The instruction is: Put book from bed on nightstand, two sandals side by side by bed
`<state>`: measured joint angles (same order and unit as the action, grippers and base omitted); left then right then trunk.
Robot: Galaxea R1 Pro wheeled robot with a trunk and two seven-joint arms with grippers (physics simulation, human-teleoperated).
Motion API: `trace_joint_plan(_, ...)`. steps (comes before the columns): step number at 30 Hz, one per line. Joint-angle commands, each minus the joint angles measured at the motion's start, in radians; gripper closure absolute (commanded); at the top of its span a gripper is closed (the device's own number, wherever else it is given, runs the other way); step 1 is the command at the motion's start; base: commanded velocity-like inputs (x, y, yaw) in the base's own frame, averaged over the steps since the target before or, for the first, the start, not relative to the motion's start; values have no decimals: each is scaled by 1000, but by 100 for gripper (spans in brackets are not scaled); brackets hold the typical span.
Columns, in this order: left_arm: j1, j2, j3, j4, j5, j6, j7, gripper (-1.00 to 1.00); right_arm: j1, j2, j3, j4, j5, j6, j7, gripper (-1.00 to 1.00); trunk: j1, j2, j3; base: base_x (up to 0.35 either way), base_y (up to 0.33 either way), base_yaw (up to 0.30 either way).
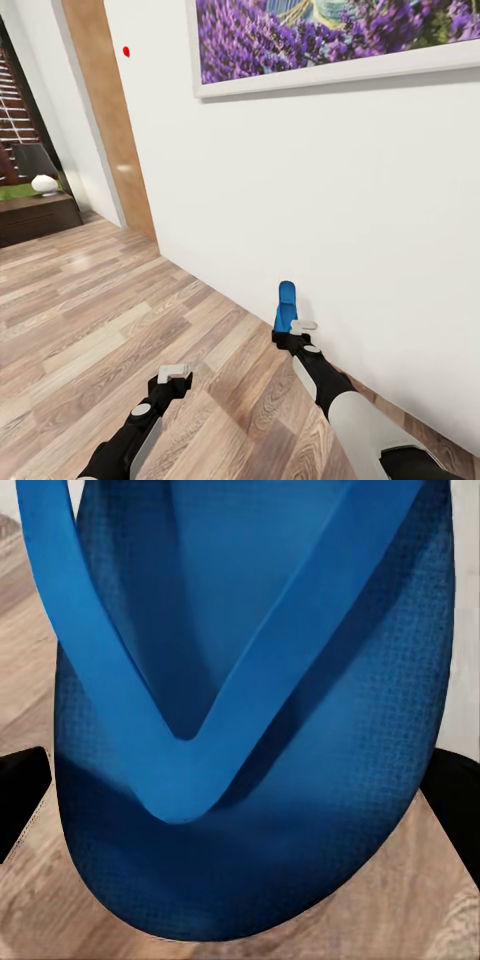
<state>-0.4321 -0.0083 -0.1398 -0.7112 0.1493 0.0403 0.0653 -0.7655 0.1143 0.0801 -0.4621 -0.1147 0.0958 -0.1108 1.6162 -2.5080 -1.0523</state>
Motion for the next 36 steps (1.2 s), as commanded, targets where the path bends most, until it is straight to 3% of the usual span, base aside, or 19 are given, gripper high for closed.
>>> trace_joint_plan(1, 0, 1, -5, -2, 10, 4, 7, -100, 0, -2, 9, -3, -11, 5, -8, 100, 0, 0, -1, 121, -109, 276)
trace_joint_plan(36, 0, 2, -6, -1, 8, 4, 5, -100, 0, -2, 8, -3, -8, 9, -7, 100, 0, 0, -1, 124, -73, 275)
